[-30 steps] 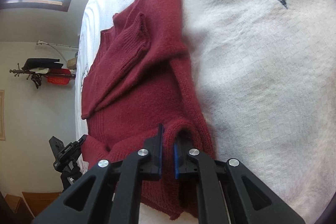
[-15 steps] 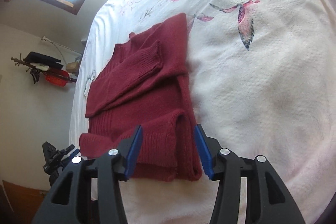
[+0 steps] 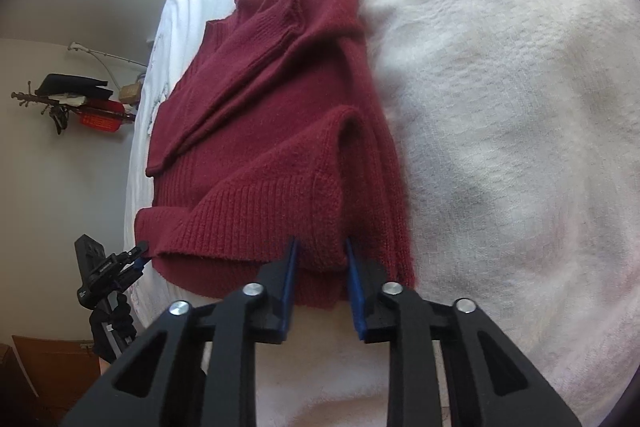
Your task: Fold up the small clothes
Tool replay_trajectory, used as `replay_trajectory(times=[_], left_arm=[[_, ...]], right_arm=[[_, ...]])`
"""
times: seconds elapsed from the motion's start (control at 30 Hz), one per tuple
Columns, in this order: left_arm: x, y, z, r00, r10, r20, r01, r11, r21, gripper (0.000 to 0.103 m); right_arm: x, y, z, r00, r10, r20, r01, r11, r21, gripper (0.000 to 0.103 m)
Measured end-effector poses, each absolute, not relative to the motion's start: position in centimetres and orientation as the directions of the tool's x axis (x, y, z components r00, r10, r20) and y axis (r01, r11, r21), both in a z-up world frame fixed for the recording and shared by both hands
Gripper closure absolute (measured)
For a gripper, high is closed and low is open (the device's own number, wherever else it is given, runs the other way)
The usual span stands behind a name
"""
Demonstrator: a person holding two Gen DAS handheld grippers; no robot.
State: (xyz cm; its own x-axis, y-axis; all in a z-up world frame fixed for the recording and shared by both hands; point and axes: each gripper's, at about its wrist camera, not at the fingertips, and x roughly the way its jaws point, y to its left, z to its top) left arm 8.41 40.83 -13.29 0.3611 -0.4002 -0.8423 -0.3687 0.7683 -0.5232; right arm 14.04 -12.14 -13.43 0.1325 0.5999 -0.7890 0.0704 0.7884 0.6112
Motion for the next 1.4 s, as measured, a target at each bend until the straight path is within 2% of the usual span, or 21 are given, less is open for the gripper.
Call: replay_trajectory(times=[0.03,0.13,0.37,0.6,0.67,0.7,0.77,0.87,0.9,1.0,1.13,1.3,1.4], left_arm=[[8.5,40.7,-13.3,0.362,-0.407,-0.839,-0.369,0.763,-0.53,0.087],[8.8,40.2,-12.6,0.369,-0.411,-0.834,-0.348,0.771,-0.534,0.097],[10.2,41.1,-9.3,0.465,-0.465,-0.753,-0.319,0.706,-0.632,0.098],[14.1,43.2,-8.1,0.545,-0.393,-0.741,-0.354,0.693,-0.628,0.098],[15.3,43.9,-8.9,0.532,-0.382,-0.755,-0.377,0.692,-0.616,0.093],[15.7,44.3,-9.3,0.524,-0.38,-0.762,-0.395,0.684,-0.613,0.085],[16.0,45.1,-10.0,0.521,-0.388,-0.76,-0.412,0.666,-0.622,0.083],[15.6,45.8,-10.2,0.531,-0.366,-0.765,-0.405,0.683,-0.608,0.066],[15.4,46.1,-10.2,0.531,-0.353,-0.77,-0.4,0.696,-0.596,0.062],[15.0,46.5,-10.4,0.531,-0.326,-0.782,-0.398,0.718,-0.57,0.059],[15.1,45.6,-10.8,0.509,-0.297,-0.808,-0.345,0.789,-0.508,0.055],[16.9,42.5,-10.8,0.48,-0.254,-0.84,-0.231,0.887,-0.4,0.047],[18.7,41.2,-11.2,0.457,-0.208,-0.865,-0.199,0.923,-0.328,0.046]], right_arm=[[14.0,-12.3,-13.5,0.135,0.619,-0.774,0.073,0.773,0.63,0.096],[14.0,-12.9,-12.8,0.16,0.659,-0.735,0.066,0.736,0.674,0.097],[16.4,-14.9,-10.7,0.251,0.781,-0.572,0.102,0.566,0.818,0.097],[21.6,-14.9,-9.9,0.316,0.748,-0.583,0.132,0.574,0.808,0.098],[22.9,-15.3,-10.5,0.326,0.72,-0.613,0.15,0.6,0.785,0.088],[23.4,-15.5,-10.8,0.334,0.706,-0.625,0.15,0.614,0.775,0.086],[23.7,-15.9,-11.1,0.35,0.666,-0.658,0.136,0.659,0.74,0.084],[23.1,-16.5,-11.3,0.37,0.632,-0.681,0.099,0.702,0.705,0.075],[23.0,-16.7,-11.4,0.368,0.621,-0.692,0.101,0.713,0.694,0.075],[23.3,-16.7,-10.8,0.373,0.611,-0.698,0.087,0.726,0.682,0.074],[23.4,-14.8,-9.5,0.368,0.601,-0.709,0.001,0.762,0.647,0.06],[23.6,-12.0,-9.9,0.32,0.584,-0.746,-0.058,0.798,0.6,0.059],[23.8,-11.3,-10.4,0.302,0.586,-0.752,-0.066,0.8,0.596,0.059]])
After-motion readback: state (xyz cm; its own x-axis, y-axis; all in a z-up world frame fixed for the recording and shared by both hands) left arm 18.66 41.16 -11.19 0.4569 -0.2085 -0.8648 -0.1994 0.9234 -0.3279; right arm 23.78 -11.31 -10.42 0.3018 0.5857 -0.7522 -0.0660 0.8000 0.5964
